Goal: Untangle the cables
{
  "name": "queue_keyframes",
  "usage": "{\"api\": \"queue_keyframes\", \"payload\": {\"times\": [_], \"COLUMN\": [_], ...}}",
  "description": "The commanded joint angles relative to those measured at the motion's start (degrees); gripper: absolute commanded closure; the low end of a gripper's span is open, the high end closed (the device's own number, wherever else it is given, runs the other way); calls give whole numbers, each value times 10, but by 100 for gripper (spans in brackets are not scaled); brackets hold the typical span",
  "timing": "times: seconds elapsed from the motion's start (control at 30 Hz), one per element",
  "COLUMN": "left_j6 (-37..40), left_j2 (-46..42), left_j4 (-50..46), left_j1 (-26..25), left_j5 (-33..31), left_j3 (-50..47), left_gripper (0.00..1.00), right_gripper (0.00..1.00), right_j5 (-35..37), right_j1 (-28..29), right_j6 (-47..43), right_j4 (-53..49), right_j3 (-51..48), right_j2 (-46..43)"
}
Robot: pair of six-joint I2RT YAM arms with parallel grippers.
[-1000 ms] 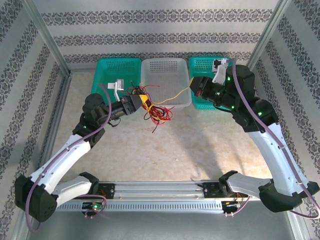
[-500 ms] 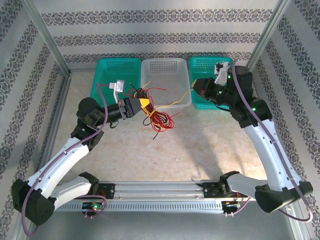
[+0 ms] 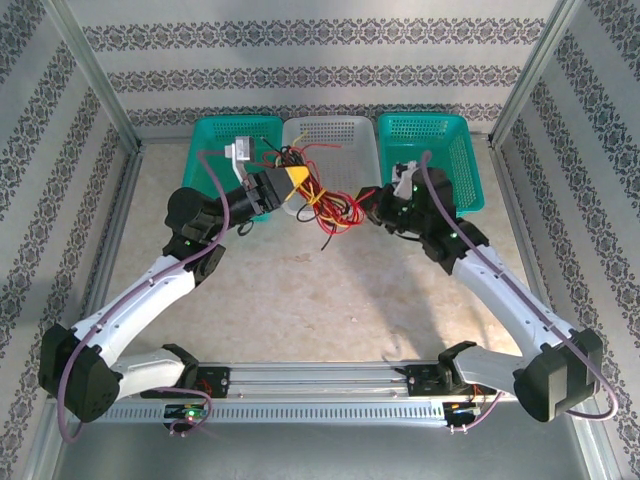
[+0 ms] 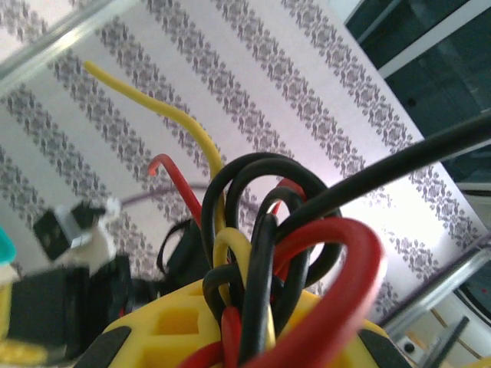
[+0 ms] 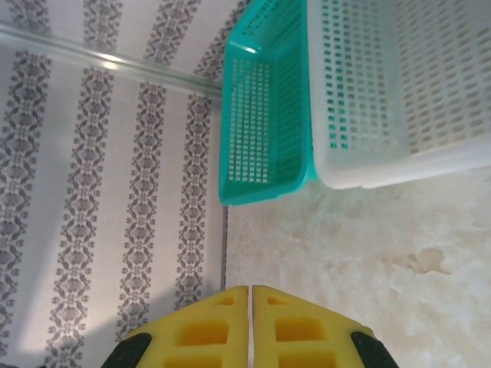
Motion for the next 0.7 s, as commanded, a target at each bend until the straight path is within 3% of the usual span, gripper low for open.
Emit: {"api": "queue_keyframes", "payload": {"times": [0.0,0.1,0.23,0.53,0.67], "left_j6": [79,150,182,234,210], "left_j2": [-4,-8,-4,19,25], "left_j4": [40,-16,10,47,67], "left_j1": [-12,-19,-21,-23,-20], "left_j5": [-74,-174,-323,-508,-582], "left_j3": [51,49,10,-31,-51], "left_gripper": [100,100,100,100,100], "right_gripper": [100,100,100,100,100], "right_j5": [76,101,97,44,63], "right_j1": [28,51,72,101,147], "right_j6": [65,91,75,7,-22], "right_j4": [117,155,150,43,3], "right_j3": [-77,-124,-133,-80,-70], "right_j2": [-43,-67,-81,-69,-47]}}
